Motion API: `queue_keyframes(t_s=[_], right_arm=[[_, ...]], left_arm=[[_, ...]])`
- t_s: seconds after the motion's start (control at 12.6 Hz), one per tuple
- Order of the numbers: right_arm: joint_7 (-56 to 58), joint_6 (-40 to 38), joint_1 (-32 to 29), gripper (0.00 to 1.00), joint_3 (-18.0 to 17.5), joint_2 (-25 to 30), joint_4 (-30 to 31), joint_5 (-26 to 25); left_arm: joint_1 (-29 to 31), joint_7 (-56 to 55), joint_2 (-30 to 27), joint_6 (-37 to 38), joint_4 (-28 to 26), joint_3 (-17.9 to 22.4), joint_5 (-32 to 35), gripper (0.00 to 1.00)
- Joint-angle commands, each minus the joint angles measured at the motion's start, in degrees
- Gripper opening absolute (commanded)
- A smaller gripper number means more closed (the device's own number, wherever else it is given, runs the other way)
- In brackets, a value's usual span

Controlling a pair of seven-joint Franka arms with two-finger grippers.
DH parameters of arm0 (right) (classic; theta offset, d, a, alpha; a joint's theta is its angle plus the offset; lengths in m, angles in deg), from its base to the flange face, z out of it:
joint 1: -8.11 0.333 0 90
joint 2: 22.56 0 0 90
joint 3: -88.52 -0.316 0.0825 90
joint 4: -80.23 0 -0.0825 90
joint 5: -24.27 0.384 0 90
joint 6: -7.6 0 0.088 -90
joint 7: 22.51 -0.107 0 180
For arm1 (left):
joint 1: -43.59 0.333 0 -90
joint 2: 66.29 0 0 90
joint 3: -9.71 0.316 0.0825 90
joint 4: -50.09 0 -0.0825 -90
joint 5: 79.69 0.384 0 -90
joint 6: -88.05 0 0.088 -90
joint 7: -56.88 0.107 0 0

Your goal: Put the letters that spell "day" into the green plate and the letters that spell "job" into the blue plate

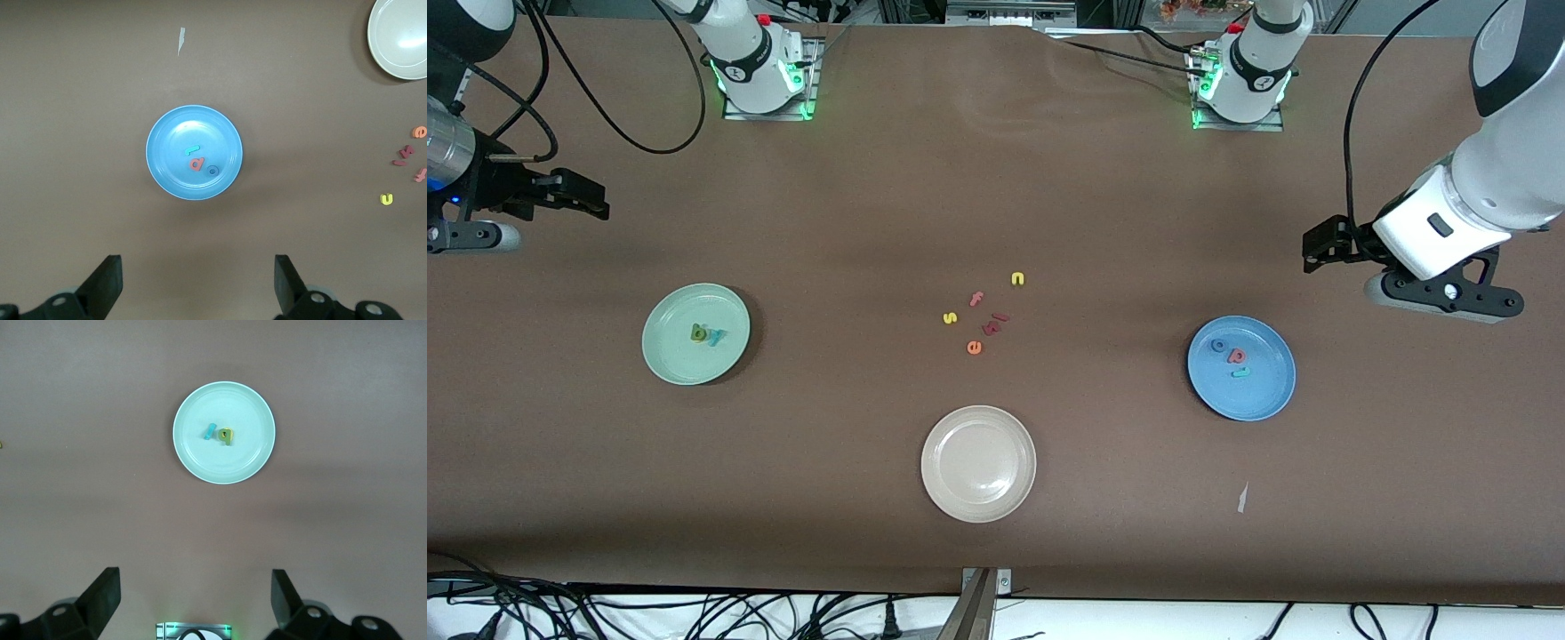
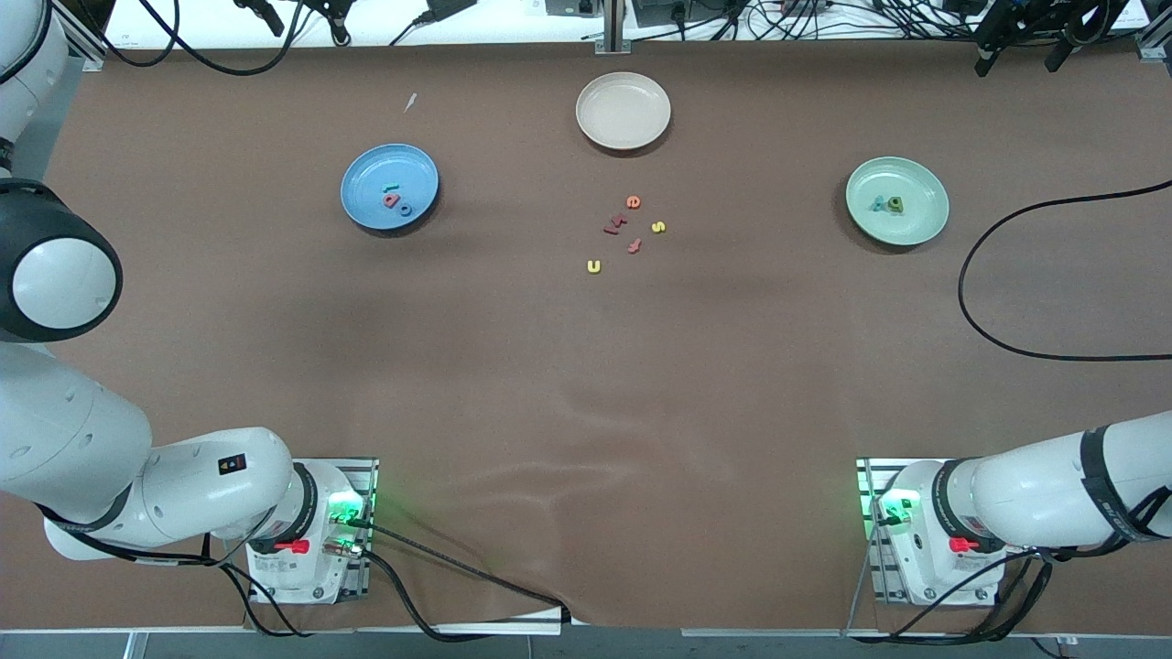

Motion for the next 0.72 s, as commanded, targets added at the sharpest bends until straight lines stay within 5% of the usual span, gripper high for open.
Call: queue_keyframes(t_s=[0.0,0.24,0.48,0.64], right_arm=[[-0.6,-0.5,-0.1,1.00,0.0,0.3,-0.7,0.3],[-0.6,-1.0,-0.1,1.00,-0.1,0.5,-1.0,0.3],[-0.6,-1.7,-0.1,1.00,-1.0,0.5,-1.0,0.3],[-0.7,-1.3,0.0,1.00,-1.3,0.4,-1.0,0.3]], left_arm=[[-2.7,0.6,-2.0,0.2,-1.5,2.3,-1.2,1.00],[-14.5,0.1,-4.1,-0.3,-1.9,15.8,-2.2,1.00],[-15.8,0.1,-7.9,-0.4,-5.1,17.7,-2.2,1.00],[-20.8,0.6,-13.1,-2.3,-11.1,24.8,-5.4,1.00]])
